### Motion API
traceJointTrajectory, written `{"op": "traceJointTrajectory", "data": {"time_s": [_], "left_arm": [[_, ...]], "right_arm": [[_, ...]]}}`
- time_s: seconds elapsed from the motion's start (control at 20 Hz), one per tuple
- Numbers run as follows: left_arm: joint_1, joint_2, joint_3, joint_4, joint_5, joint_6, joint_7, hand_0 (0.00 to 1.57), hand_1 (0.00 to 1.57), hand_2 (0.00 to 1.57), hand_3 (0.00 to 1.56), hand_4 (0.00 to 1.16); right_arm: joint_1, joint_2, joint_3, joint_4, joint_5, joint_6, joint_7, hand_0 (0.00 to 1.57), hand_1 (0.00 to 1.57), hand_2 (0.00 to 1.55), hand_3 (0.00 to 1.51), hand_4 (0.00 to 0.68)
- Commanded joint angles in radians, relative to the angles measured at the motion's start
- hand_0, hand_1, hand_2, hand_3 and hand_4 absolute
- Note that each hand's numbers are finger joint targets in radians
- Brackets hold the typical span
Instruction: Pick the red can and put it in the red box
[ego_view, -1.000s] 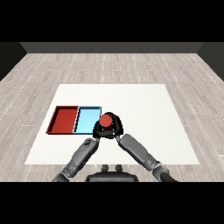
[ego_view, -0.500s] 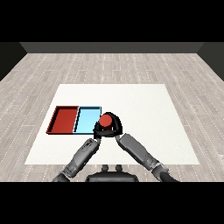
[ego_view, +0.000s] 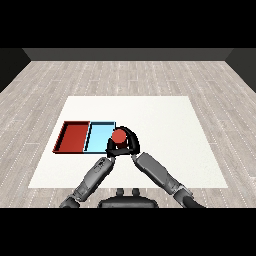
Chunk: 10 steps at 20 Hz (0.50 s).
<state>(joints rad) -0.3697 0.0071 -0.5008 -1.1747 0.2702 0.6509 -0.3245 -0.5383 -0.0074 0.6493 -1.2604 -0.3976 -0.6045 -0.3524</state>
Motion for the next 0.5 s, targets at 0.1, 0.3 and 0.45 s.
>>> {"op": "traceJointTrajectory", "data": {"time_s": [0.1,0.3,0.45], "left_arm": [[0.011,-0.007,0.041,-0.014,-0.008,-0.019,-0.025,1.57,1.57,1.53,1.45,1.12],[0.011,-0.007,0.027,-0.014,-0.056,-0.014,-0.026,1.57,1.57,1.56,1.48,1.13],[0.026,-0.007,-0.004,-0.017,-0.021,0.027,0.015,1.57,1.57,1.57,1.50,1.14]], "right_arm": [[0.029,0.007,-0.016,-0.039,0.097,0.021,0.074,0.00,0.00,0.00,0.00,0.000],[0.083,0.007,-0.029,-0.046,0.092,0.062,0.019,0.00,0.00,0.00,0.00,0.000],[-0.071,0.007,-0.066,0.010,0.045,0.004,0.104,0.00,0.00,0.00,0.00,0.000]]}}
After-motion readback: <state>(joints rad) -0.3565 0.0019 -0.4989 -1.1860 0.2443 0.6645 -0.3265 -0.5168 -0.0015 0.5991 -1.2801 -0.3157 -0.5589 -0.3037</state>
